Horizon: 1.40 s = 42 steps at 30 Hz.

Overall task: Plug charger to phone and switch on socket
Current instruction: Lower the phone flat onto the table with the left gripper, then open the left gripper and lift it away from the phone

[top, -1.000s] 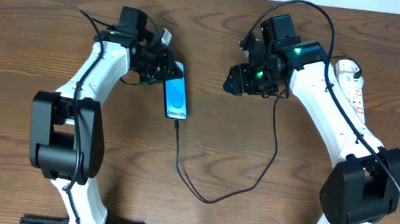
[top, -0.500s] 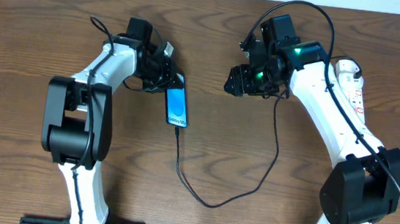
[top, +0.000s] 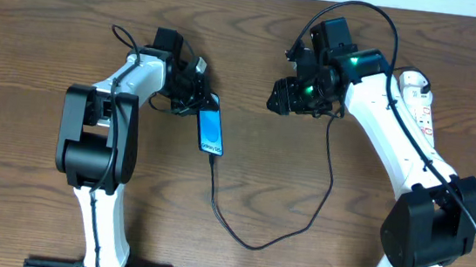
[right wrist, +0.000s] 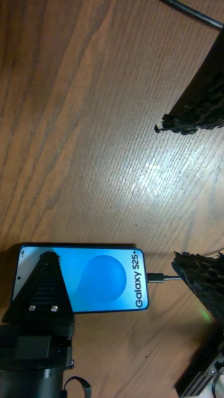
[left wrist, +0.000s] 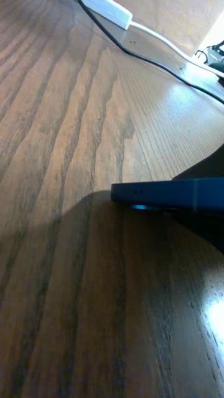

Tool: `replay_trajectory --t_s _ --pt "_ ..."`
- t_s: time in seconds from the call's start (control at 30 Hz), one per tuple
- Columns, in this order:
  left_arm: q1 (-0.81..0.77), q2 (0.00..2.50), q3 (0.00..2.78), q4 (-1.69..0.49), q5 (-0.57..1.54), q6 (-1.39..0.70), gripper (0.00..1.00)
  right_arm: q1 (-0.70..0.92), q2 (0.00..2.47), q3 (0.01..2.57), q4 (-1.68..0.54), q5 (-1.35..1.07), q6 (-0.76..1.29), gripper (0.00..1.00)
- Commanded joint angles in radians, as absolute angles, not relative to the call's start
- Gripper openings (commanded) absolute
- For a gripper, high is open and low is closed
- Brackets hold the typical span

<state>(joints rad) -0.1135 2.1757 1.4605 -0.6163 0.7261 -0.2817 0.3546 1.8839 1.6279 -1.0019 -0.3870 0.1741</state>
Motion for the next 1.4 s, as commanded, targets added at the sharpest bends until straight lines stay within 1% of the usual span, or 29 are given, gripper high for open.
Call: replay_trajectory --t_s 0.0,0.07,0.1,0.17,0.37,0.73,0.87,0.93,1.1,1.27,1.37 --pt "-0.117 2.181 1.475 -0.617 0.720 -0.289 0.15 0.362 1.882 1.640 -0.999 -0.383 0.159 0.60" --pt "-0.117 2.181 1.475 -0.617 0.720 -0.289 0.17 0.362 1.882 1.640 -0.999 -0.383 0.160 0.60" --pt "-0.117 2.181 1.475 -0.617 0.720 -0.289 0.23 0.362 1.882 1.640 -1.000 -0.383 0.160 0.60" --pt "-0.117 2.181 1.475 -0.618 0.707 -0.289 0.31 0.362 1.882 1.640 -1.000 -0.383 0.160 0.60" --pt "-0.117 2.181 1.475 -0.628 0.619 -0.289 0.39 0.362 1.882 1.640 -0.999 -0.383 0.160 0.61" --pt "-0.117 2.181 1.475 -0.666 0.423 -0.289 0.42 0.362 1.882 1.640 -0.995 -0.383 0.159 0.63" --pt "-0.117 2.181 1.475 -0.669 0.406 -0.289 0.43 0.362 1.882 1.640 -0.996 -0.383 0.160 0.63" --pt "-0.117 2.181 1.475 -0.669 0.405 -0.289 0.46 0.362 1.882 1.640 -0.996 -0.383 0.160 0.63" --pt "-0.117 2.181 1.475 -0.681 0.345 -0.289 0.46 0.362 1.882 1.640 -0.999 -0.383 0.160 0.63" --pt "-0.117 2.181 1.475 -0.684 0.338 -0.290 0.46 0.362 1.882 1.640 -0.999 -0.383 0.160 0.63" --pt "-0.114 2.180 1.476 -0.687 0.317 -0.287 0.48 0.362 1.882 1.640 -0.999 -0.383 0.159 0.63"
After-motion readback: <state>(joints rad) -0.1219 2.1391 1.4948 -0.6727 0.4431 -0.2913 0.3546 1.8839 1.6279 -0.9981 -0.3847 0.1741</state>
